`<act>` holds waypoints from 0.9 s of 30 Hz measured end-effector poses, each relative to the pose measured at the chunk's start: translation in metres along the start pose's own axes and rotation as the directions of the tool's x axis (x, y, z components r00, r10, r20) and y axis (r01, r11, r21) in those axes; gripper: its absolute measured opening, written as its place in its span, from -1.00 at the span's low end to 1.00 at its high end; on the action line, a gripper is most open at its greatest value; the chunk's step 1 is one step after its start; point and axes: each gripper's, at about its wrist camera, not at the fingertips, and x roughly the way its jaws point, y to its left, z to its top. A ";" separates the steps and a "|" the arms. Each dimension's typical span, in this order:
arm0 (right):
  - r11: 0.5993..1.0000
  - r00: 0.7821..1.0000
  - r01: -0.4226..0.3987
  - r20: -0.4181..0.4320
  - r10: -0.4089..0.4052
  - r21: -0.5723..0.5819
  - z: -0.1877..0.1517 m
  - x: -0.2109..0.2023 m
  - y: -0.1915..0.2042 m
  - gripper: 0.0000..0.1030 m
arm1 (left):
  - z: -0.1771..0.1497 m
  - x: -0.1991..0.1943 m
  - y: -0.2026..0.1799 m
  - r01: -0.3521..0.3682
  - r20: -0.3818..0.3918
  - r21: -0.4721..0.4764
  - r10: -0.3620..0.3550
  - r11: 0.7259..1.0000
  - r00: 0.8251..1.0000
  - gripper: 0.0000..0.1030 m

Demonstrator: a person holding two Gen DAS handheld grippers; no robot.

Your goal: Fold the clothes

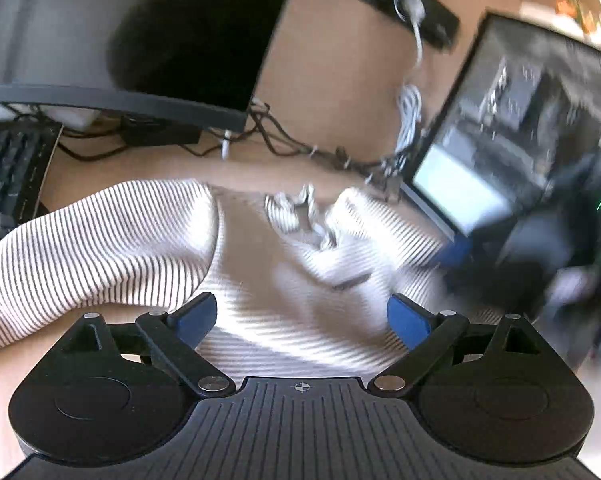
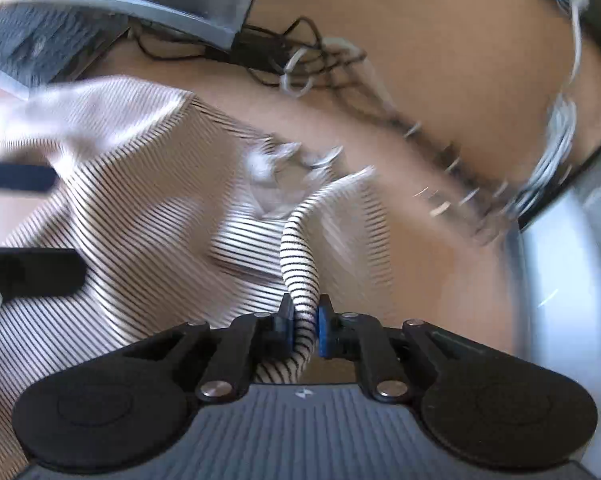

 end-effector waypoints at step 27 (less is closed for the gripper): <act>0.796 0.844 -0.535 0.160 0.511 0.282 0.096 0.093 -0.020 -0.79 | -0.027 -0.019 -0.011 -0.214 0.016 0.180 0.215 0.960 0.977 1.00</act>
